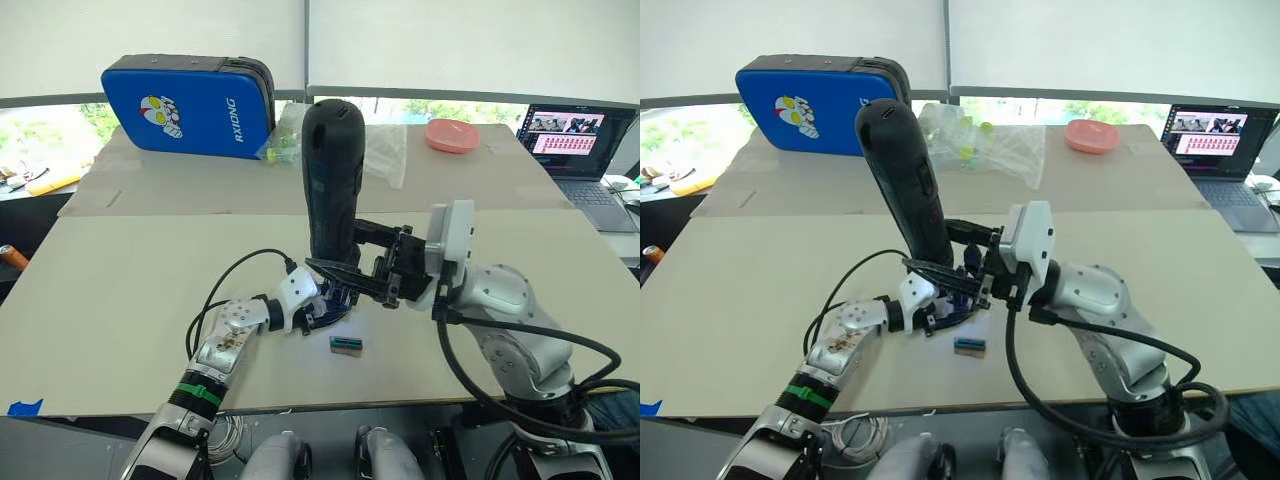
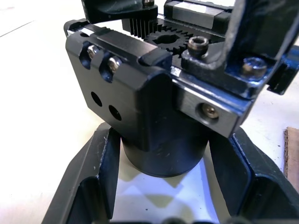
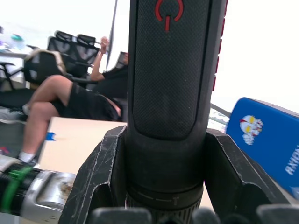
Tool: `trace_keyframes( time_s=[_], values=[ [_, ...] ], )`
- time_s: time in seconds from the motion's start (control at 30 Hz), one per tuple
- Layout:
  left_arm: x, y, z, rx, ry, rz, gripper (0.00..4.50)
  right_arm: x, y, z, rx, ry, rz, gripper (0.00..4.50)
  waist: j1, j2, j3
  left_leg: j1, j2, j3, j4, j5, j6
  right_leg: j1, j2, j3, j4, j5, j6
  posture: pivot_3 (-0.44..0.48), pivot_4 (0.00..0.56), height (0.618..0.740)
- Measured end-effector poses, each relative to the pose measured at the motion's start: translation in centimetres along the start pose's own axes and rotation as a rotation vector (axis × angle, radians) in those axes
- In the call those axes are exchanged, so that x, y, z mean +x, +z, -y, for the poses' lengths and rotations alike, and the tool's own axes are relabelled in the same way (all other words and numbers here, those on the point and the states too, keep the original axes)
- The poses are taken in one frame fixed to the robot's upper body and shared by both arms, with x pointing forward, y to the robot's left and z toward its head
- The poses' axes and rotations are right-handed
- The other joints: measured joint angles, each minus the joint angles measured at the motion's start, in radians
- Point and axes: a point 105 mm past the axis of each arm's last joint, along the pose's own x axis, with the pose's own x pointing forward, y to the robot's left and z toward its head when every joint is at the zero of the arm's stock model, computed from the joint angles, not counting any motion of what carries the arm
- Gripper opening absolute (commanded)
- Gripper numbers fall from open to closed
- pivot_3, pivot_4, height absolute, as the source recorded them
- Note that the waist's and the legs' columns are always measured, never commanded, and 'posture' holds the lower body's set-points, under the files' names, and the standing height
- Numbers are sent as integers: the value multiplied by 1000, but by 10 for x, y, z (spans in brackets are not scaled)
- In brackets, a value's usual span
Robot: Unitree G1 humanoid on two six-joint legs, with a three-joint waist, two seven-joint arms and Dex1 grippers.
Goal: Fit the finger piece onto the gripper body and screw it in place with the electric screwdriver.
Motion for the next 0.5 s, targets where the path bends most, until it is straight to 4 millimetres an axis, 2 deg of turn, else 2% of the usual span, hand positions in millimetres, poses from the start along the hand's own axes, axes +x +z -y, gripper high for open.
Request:
trace_keyframes(
  time_s=[0.03,0.17,0.2,0.4,0.5],
  values=[
    [0,0,0,-7,-1,0,2269,-3,4,-1,4,5,4,1881,1,0,0,0,0,0,0,0,0,0,0,0,0,0,0,0,150,740],
    [0,-2,0,-41,-1,-7,4232,-13,19,-3,35,10,14,1881,5,0,0,0,0,0,0,0,0,0,0,0,0,0,0,0,150,740],
    [-1,-2,-1,-43,0,-7,4470,-15,22,-4,38,11,11,1881,6,0,0,0,0,0,0,0,0,0,0,0,0,0,0,0,150,740],
    [-4,-2,-1,-76,0,-6,4470,-35,49,-2,57,-18,-33,1881,5,0,1,0,0,0,0,0,0,0,0,0,0,-2,3,0,150,740],
    [-19,-5,-1,-91,-16,-17,4470,-54,61,5,77,-78,-105,1881,2,-1,1,0,1,0,-2,-1,1,0,0,0,-2,-2,1,0,150,740]
  ],
)
